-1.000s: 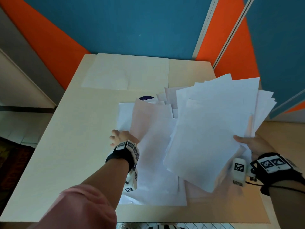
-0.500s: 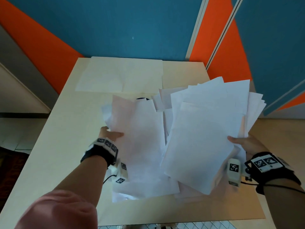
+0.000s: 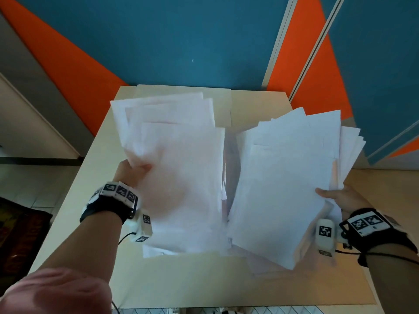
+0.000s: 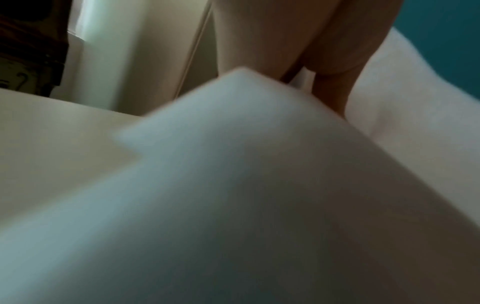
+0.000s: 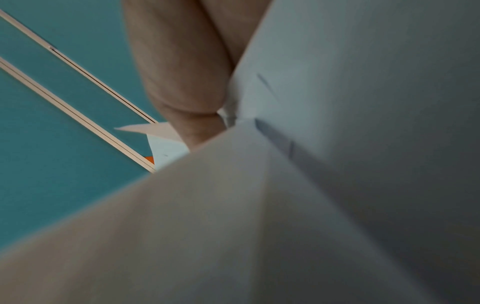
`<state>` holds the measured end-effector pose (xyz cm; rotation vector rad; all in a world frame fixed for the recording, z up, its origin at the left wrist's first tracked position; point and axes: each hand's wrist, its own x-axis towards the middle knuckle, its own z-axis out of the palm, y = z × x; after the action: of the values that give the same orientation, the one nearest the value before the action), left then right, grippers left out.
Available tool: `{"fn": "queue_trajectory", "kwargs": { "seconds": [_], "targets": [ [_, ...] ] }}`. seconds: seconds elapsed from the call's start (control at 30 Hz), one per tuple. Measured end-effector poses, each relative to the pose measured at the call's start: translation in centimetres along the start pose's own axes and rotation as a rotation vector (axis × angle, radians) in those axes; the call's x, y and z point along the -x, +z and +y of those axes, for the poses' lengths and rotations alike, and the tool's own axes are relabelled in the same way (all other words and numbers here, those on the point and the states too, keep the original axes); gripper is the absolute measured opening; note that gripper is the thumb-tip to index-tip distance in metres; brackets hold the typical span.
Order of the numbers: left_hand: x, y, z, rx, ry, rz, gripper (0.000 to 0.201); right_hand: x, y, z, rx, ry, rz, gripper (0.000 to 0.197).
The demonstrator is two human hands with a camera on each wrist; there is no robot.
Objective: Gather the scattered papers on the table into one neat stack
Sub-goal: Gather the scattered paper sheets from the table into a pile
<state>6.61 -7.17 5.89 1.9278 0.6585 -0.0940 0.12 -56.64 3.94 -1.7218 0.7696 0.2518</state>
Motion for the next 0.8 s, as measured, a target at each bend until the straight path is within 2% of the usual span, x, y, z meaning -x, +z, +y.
{"fn": "queue_trajectory", "kwargs": {
  "seconds": [0.07, 0.1, 0.2, 0.23, 0.33, 0.37, 0.43, 0.53, 0.57, 0.6, 0.63, 0.7, 0.8],
  "targets": [
    [0.3, -1.6, 0.9, 0.091, 0.022, -0.002, 0.034, 1.8, 1.2, -1.4, 0.003, -0.01, 0.0, 0.125],
    [0.3, -2.2, 1.1, 0.127, 0.02, -0.005, 0.033, 2.6, 1.8, -2.0, -0.007, -0.006, -0.004, 0.118],
    [-0.6, -3.4, 1.2, 0.208, -0.022, -0.026, 0.037, 4.3, 3.5, -3.5, 0.006, -0.002, -0.022, 0.057],
    [-0.6, -3.4, 1.3, 0.244, -0.035, -0.067, 0.039, 4.5, 4.1, -3.8, 0.009, -0.007, -0.014, 0.045],
    [-0.4, -2.1, 1.3, 0.272, -0.041, -0.282, 0.017, 4.8, 6.0, -4.5, -0.046, -0.024, -0.044, 0.038],
    [-0.2, -1.2, 1.4, 0.251, -0.05, -0.33, 0.021, 5.0, 6.7, -4.7, -0.062, -0.032, -0.067, 0.035],
    [0.6, 0.6, 1.6, 0.245, -0.052, -0.405, 0.043, 5.4, 8.2, -5.1, -0.091, -0.06, -0.12, 0.036],
    [1.2, 2.9, 1.3, 0.302, -0.049, -0.554, 0.087, 5.7, 10.4, -5.0, -0.114, -0.098, -0.219, 0.066],
    [1.4, 3.5, 1.2, 0.331, -0.045, -0.625, 0.1, 5.8, 11.2, -5.0, -0.113, -0.105, -0.237, 0.064],
    [1.4, 4.2, 0.9, 0.363, -0.047, -0.68, 0.106, 5.7, 11.9, -4.9, -0.114, -0.112, -0.238, 0.05],
    [1.6, 4.6, 0.8, 0.378, -0.063, -0.72, 0.107, 5.9, 12.5, -4.8, -0.104, -0.116, -0.232, 0.037],
    [2.2, 5.1, 0.5, 0.36, -0.11, -0.747, 0.101, 6.1, 13.6, -4.8, -0.066, -0.127, -0.233, 0.028],
    [2.3, 5.1, -0.5, 0.282, -0.178, -0.721, 0.071, 6.6, 14.3, -4.8, -0.048, -0.133, -0.279, 0.027]
  ]
}}
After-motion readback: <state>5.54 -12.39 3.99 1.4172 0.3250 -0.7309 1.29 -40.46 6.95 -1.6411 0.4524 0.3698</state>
